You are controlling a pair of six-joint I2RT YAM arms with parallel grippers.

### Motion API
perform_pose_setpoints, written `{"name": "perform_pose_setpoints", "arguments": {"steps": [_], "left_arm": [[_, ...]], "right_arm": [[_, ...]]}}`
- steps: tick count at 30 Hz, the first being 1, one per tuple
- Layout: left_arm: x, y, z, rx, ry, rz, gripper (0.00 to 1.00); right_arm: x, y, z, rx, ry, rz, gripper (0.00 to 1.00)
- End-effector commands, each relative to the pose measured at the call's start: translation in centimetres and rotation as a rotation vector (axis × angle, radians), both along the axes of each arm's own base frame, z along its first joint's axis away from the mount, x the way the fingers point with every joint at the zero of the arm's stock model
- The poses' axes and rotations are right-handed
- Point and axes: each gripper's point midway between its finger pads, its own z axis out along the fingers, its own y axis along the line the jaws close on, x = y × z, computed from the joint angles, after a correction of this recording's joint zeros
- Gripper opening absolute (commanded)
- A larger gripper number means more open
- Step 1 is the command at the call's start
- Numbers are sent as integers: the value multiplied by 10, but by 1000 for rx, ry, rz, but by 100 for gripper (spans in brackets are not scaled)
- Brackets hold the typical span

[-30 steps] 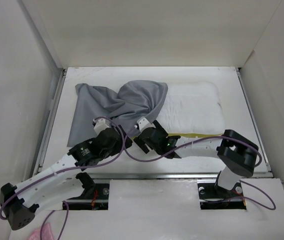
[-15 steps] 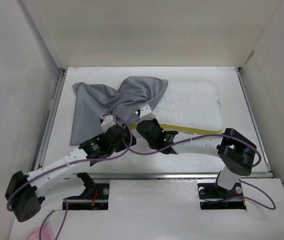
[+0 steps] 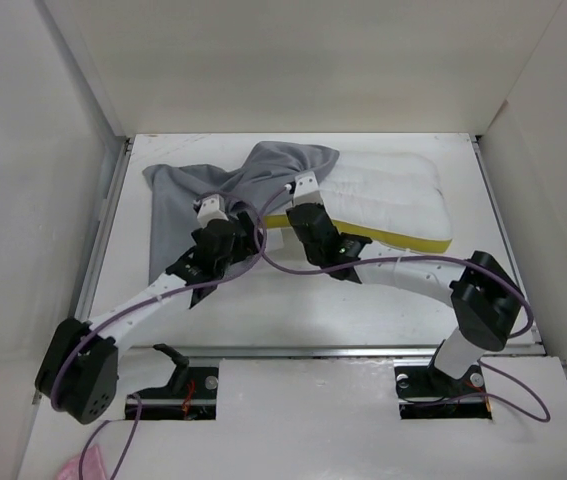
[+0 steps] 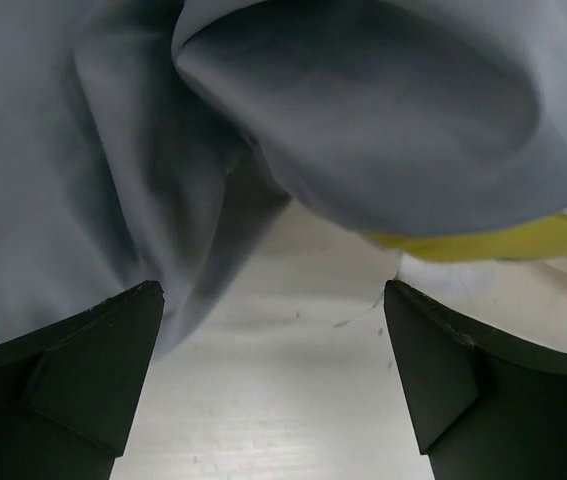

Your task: Put the pillow into the pillowcase

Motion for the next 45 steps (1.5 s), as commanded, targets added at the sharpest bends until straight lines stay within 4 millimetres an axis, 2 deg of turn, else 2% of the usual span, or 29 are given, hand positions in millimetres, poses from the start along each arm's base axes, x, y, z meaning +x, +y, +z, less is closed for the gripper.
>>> {"name": "perform_pose_setpoints", "arguments": {"steps": [1, 2, 4, 5, 6, 7, 8, 10, 11, 13, 15, 17, 18, 20, 23, 25, 26, 27, 30, 33, 37, 38, 40, 41, 43, 45], "left_arm": [[37, -15, 23, 23, -109, -80, 90], [48, -16, 32, 25, -126, -74, 87], [60, -20, 36, 41, -129, -91, 84], [65, -24, 31, 44, -114, -100, 79], [76, -23, 43, 55, -144, -98, 78], [78, -27, 45, 49, -147, -107, 76], [80, -30, 45, 45, -143, -117, 73], [87, -28, 57, 48, -163, -111, 60], [86, -27, 49, 70, -144, -118, 57], [88, -21, 50, 87, -141, -91, 48], [91, -16, 41, 105, -122, -83, 43], [97, -14, 47, 111, -135, -79, 39], [96, -14, 38, 123, -110, -81, 37], [99, -15, 42, 141, -95, -88, 28], [99, -11, 40, 163, -91, -77, 24], [98, -6, 39, 180, -76, -63, 24], [98, -6, 40, 183, -69, -63, 36], [95, -1, 37, 204, -45, -50, 43], [90, 4, 38, 213, -41, -40, 56], [85, 4, 40, 216, -42, -55, 56], [91, 3, 40, 227, -77, -65, 54], [95, -1, 48, 220, -102, -77, 52], [97, -8, 43, 216, -100, -113, 49], [101, -10, 51, 207, -120, -111, 49], [104, -11, 47, 222, -113, -118, 40], [110, -15, 55, 229, -139, -135, 32]], "right_arm": [[14, 9, 70, 168, -115, 12, 0], [13, 13, 73, 174, -111, 33, 0], [19, 7, 81, 191, -121, 28, 0], [19, 9, 81, 194, -118, 39, 0], [22, 6, 84, 194, -120, 29, 0], [22, 5, 84, 194, -120, 29, 0], [23, 6, 89, 202, -127, 29, 0], [26, 2, 89, 202, -128, 18, 0], [26, 2, 89, 202, -128, 18, 0], [29, 0, 89, 203, -127, 18, 0], [31, -5, 93, 209, -133, 9, 0], [33, -7, 93, 210, -132, 8, 0], [32, -8, 97, 217, -138, 9, 0], [35, -12, 97, 216, -139, -1, 0], [34, -12, 95, 210, -133, -1, 0], [34, -12, 95, 210, -133, -1, 0], [34, -12, 95, 210, -133, -1, 0], [37, -16, 95, 209, -134, -10, 0], [40, -20, 95, 208, -135, -21, 0], [40, -20, 99, 215, -142, -20, 0], [40, -20, 99, 215, -142, -20, 0], [40, -20, 99, 215, -142, -20, 0], [40, -20, 99, 215, -142, -20, 0], [40, -20, 97, 208, -135, -21, 0], [39, -18, 97, 210, -133, -10, 0], [40, -18, 101, 217, -139, -10, 0]]}}
